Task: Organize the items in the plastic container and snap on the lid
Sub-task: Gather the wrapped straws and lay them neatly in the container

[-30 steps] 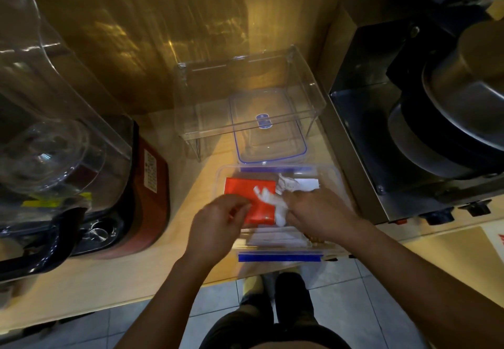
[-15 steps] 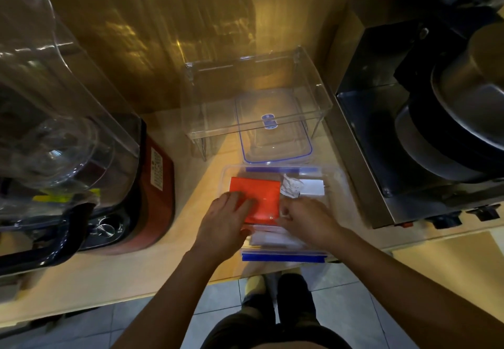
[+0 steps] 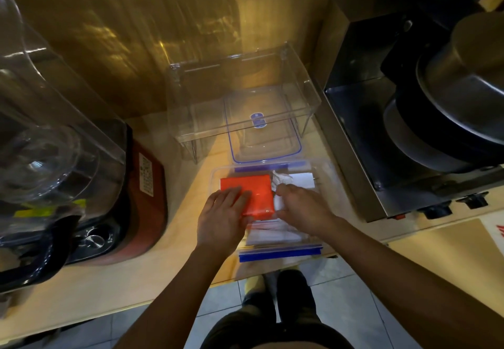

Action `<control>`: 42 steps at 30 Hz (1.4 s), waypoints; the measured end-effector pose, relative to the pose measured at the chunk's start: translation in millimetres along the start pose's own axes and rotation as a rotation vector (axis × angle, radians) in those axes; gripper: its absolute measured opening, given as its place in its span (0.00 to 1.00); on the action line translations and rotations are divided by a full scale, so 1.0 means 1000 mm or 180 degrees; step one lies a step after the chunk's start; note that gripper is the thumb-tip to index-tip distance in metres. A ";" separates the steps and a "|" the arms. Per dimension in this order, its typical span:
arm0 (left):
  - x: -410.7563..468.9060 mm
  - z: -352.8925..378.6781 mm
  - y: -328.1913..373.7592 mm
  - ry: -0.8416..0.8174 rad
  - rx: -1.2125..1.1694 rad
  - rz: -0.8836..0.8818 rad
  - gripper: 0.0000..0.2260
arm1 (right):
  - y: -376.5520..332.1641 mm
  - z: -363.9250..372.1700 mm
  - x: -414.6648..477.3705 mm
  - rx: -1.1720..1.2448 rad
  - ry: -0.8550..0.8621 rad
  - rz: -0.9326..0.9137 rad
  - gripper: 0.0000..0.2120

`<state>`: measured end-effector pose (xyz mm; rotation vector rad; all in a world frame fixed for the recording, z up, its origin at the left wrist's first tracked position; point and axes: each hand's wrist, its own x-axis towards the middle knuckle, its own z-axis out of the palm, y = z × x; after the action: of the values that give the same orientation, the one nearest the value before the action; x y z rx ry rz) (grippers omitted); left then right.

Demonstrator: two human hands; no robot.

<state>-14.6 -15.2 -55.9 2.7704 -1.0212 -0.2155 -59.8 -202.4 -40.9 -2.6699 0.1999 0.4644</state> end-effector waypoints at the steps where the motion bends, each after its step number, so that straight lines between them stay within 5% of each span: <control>1: 0.000 0.001 -0.001 -0.0012 -0.0019 -0.0023 0.23 | 0.003 -0.003 0.000 0.0039 -0.0049 0.0096 0.19; 5: 0.001 0.004 -0.003 -0.0061 -0.0046 -0.0062 0.25 | 0.019 -0.013 -0.005 0.0024 -0.0602 0.0531 0.13; 9: 0.002 0.003 -0.002 -0.0128 0.0017 -0.0014 0.26 | 0.022 -0.013 -0.012 -0.0212 -0.1259 0.0410 0.18; 15: 0.002 0.003 -0.003 -0.0161 0.0070 0.0036 0.25 | 0.015 -0.001 -0.011 0.0949 -0.1203 0.0394 0.13; 25: 0.002 0.003 -0.004 -0.0206 0.0060 0.0044 0.24 | 0.015 0.003 -0.016 0.1077 -0.1313 0.0813 0.12; 35: 0.002 0.001 -0.003 -0.0212 0.0032 0.0016 0.23 | 0.013 0.003 -0.011 0.1313 -0.1083 0.1018 0.08; 42: 0.003 0.001 -0.003 -0.0257 0.0004 0.0021 0.24 | 0.013 -0.011 -0.005 0.1514 0.0010 0.1042 0.03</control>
<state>-10.8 -15.1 -57.3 2.7796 -1.0495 -0.3284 -64.1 -218.2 -34.3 -2.1758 0.6666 0.4447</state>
